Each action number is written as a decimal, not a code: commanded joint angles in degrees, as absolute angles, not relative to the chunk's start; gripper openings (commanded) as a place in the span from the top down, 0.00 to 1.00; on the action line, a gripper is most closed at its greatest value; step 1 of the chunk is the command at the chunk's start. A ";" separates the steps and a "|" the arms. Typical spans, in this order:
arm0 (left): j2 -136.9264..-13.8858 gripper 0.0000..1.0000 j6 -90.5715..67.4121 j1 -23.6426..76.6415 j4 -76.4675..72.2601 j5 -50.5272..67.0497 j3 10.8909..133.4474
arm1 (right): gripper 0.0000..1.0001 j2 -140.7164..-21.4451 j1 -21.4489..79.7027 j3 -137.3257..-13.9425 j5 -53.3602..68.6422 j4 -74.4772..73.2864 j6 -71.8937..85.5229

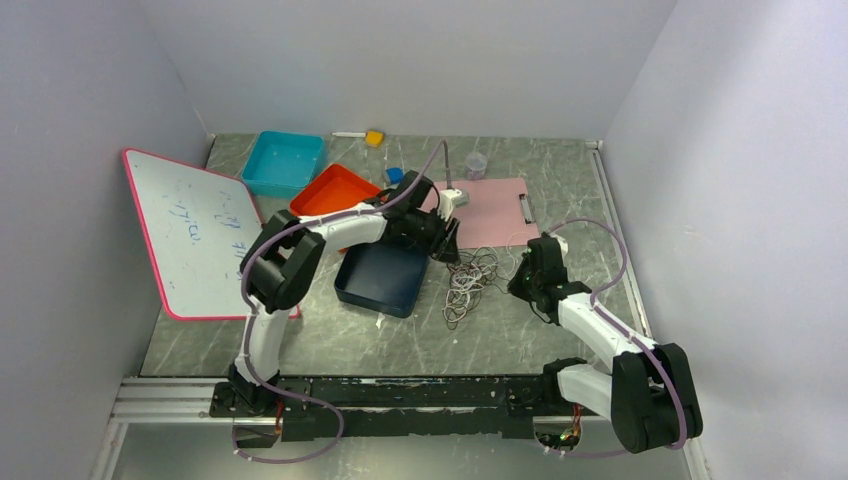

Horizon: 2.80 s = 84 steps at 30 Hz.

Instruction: Untangle the cables

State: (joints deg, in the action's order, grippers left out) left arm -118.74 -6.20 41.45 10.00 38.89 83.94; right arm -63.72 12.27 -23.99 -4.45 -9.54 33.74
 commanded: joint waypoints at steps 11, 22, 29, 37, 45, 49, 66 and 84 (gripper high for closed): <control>-117.48 0.93 -6.91 41.80 9.30 39.36 86.53 | 0.78 -55.79 11.78 -24.57 -4.43 -10.37 34.68; -109.74 0.93 -4.45 44.50 18.42 33.55 92.50 | 0.41 -45.14 11.76 -29.95 -0.99 -7.27 30.23; -106.26 0.93 -7.03 44.71 18.70 33.69 94.03 | 0.40 -49.00 11.93 -26.46 8.33 8.21 33.37; -105.25 0.93 -9.04 46.08 19.69 33.76 96.96 | 0.40 -57.35 14.20 -24.99 11.70 19.73 34.69; -104.93 0.93 -9.87 46.74 22.29 33.96 102.89 | 0.39 -65.50 19.44 -23.43 11.35 26.31 34.75; -105.09 0.93 -10.15 46.85 24.66 34.20 107.31 | 0.40 -68.70 22.51 -23.34 4.94 23.49 35.30; -104.85 0.93 -14.48 45.09 30.32 32.25 133.54 | 0.44 -75.24 22.86 -20.07 -11.85 12.40 39.67; -101.45 0.93 -31.14 29.56 11.49 43.47 134.39 | 0.42 -72.97 22.85 -19.22 -11.87 10.37 41.04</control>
